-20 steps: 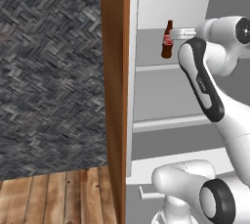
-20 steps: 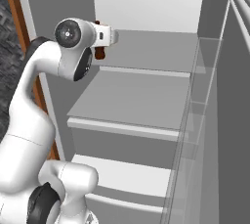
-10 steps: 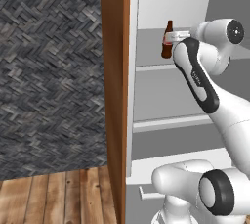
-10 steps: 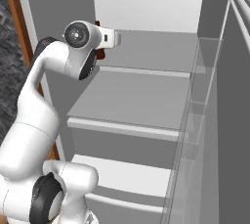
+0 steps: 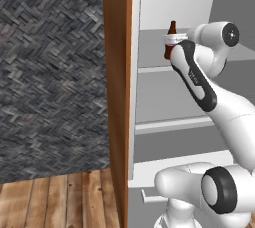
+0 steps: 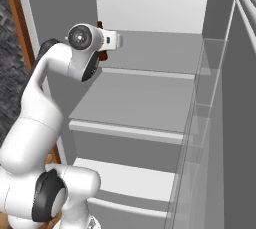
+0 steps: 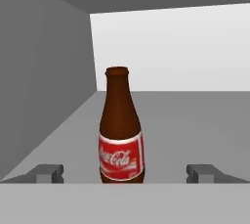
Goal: Open the fridge, grab two sodas, and place both sodas inside the bowl with ice on the dining counter.
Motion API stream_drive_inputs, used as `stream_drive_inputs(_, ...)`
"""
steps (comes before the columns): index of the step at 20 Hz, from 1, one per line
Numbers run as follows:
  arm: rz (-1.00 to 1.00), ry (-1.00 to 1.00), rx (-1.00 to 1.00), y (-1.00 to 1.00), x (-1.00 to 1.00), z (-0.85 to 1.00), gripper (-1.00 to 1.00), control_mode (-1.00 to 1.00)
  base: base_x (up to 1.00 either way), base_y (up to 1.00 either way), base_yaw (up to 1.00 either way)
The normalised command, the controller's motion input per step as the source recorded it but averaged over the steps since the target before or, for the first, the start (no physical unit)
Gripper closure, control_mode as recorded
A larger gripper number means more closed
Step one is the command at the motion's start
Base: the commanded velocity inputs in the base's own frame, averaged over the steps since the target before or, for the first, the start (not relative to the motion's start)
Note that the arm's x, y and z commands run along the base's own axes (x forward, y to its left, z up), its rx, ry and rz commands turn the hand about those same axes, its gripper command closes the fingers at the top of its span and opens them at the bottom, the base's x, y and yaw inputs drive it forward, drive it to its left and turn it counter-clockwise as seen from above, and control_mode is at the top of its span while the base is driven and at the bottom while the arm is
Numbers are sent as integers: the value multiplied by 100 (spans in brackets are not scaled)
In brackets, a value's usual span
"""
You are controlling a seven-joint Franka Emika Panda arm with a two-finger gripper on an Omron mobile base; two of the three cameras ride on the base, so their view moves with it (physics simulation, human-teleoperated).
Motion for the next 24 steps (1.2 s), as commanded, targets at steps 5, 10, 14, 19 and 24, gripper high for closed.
stream_drive_inputs(5,0,0,0,3,19,0,-100,-100,0,0,0)
stream_drive_inputs(10,0,0,0,3,20,-1,-100,-100,0,0,0)
stream_drive_inputs(14,0,1,0,7,20,-6,-100,-100,0,0,0)
stream_drive_inputs(19,0,0,0,5,19,-5,-100,-100,0,0,0)
stream_drive_inputs(24,1,0,0,0,19,-5,100,-100,0,0,0)
